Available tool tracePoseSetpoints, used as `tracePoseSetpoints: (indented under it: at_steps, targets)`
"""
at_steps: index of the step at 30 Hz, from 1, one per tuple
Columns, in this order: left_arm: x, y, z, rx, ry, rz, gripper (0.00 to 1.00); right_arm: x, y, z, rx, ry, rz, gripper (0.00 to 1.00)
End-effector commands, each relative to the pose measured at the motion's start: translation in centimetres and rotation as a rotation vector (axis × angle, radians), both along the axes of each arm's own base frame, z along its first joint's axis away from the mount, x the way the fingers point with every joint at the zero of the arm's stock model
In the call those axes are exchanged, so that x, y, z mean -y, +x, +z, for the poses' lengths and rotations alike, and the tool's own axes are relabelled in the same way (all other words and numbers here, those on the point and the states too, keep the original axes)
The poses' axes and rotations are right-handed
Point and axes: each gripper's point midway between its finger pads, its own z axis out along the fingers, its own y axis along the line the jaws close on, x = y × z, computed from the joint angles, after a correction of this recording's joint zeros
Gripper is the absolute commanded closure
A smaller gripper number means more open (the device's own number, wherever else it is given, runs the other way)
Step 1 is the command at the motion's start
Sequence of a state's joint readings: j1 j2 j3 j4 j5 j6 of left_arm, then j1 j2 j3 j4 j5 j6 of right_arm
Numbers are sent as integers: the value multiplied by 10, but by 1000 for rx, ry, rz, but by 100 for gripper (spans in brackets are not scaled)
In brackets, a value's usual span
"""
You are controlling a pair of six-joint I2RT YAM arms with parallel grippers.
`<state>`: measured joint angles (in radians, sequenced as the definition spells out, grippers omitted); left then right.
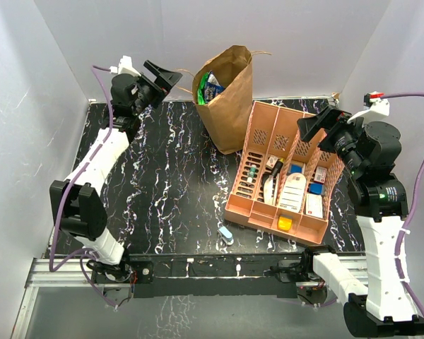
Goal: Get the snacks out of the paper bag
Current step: Move the paper bag to the center of the board.
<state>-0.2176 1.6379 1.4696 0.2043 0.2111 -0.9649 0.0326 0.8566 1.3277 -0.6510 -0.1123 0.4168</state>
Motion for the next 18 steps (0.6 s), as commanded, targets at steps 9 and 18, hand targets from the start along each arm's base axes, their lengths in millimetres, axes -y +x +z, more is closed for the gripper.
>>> tracePoseSetpoints:
  at_steps: [9,18]
  targets:
    - [38,32,7,60,-214,-205,33,1,-6,25,79,-12,3,2]
    - [35,43,14,90,-215,-187,71,-5,-5,20,59,12,28,2]
